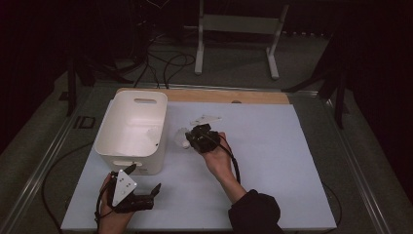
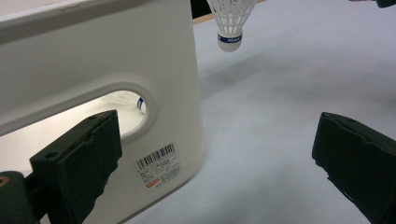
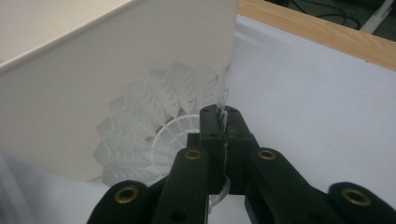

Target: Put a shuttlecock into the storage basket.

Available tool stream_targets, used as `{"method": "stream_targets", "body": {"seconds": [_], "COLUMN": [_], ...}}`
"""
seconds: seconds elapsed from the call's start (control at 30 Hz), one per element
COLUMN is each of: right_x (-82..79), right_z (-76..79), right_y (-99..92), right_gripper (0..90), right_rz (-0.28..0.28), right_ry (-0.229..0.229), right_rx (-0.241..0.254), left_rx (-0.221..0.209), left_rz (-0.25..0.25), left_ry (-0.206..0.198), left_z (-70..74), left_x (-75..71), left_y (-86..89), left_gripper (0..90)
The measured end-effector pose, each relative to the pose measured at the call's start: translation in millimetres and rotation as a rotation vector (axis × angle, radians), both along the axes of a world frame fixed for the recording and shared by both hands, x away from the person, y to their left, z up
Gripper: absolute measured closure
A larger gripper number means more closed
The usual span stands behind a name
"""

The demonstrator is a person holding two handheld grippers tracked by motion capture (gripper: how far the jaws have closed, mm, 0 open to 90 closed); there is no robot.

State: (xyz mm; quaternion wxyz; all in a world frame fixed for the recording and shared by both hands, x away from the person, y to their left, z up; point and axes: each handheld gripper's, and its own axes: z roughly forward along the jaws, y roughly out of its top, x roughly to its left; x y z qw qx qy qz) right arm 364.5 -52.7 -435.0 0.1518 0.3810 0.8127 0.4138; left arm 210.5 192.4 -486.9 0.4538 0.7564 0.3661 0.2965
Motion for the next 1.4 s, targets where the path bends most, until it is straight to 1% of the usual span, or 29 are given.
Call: {"method": "stream_targets", "body": {"seconds": [0.3, 0.37, 0.63, 0.73, 0.8, 1.27, 1.4], "right_x": [0.9, 0.9, 1.7, 2.1, 2.9, 4.0, 4.5], "right_z": [0.9, 1.7, 4.9, 6.1, 6.8, 10.0, 12.0], "right_y": [-2.6, -3.4, -6.1, -7.2, -8.7, -11.0, -11.4], "right_gripper": [89.0, 89.0, 89.0, 88.9, 89.0, 88.9, 88.9], "right_rz": [-0.006, -0.009, -0.012, -0.018, -0.017, -0.019, -0.018], "right_ry": [-0.007, -0.007, -0.016, -0.016, -0.010, -0.010, -0.011], "right_rx": [-0.002, 0.007, 0.013, 0.019, 0.033, 0.060, 0.075], "left_rx": [-0.001, 0.002, 0.003, 0.003, 0.002, 0.003, 0.003], "left_rz": [0.001, 0.000, 0.000, 0.000, 0.000, 0.000, 0.000], "left_ry": [0.000, 0.001, 0.000, 0.000, 0.000, 0.000, 0.000], "left_z": [0.0, 0.0, 0.0, -0.1, 0.0, 0.0, -0.1], "left_x": [0.0, 0.1, 0.1, 0.1, 0.0, 0.1, 0.1], "left_y": [0.1, 0.1, 0.0, -0.1, -0.1, -0.1, -0.1], "left_gripper": [2.1, 2.1, 2.0, 2.0, 2.1, 2.1, 2.0]}}
